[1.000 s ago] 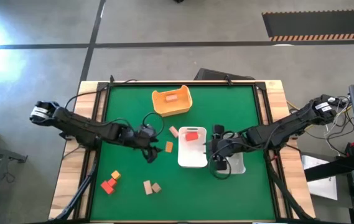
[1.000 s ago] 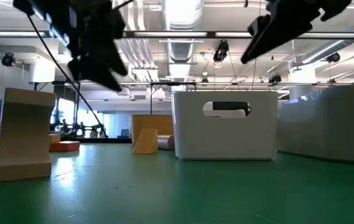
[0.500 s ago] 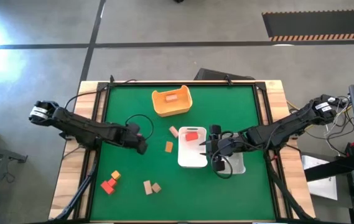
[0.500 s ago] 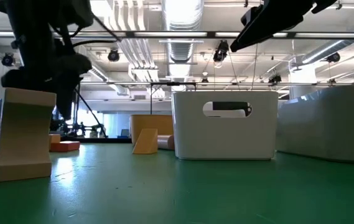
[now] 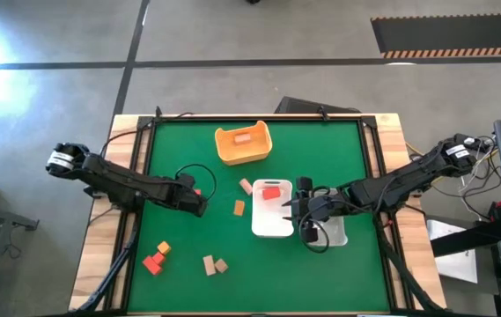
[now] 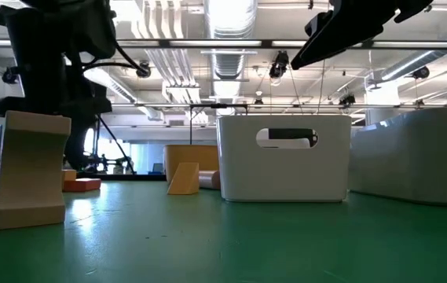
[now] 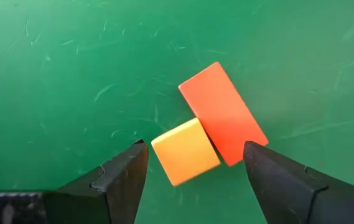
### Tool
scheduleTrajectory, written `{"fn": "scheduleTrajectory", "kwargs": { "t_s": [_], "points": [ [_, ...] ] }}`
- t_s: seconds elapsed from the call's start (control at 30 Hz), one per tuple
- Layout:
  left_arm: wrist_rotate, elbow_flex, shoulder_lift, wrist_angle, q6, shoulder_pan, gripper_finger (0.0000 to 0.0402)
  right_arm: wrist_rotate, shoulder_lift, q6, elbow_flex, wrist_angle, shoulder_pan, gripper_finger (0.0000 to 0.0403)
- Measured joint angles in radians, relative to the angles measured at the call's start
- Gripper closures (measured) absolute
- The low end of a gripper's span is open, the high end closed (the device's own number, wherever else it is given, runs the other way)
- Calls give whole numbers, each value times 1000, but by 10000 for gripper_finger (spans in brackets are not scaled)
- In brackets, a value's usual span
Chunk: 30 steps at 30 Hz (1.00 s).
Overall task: Sort & place blocks by color
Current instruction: Put the yellow block into the gray bin
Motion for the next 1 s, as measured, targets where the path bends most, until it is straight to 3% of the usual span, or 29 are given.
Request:
{"fn": "scheduleTrajectory", "kwargs": {
  "t_s": [0.33,0.67,1.0],
  "points": [
    [-2,-11,68,3,0,0,166,0,0,27,-31,15,0,239],
    [0,-11,64,3,0,0,287,0,0,34,-33,15,0,239],
    [-64,27,62,7,48,-3,288,0,1,51,-110,175,0,239]
  ]
}}
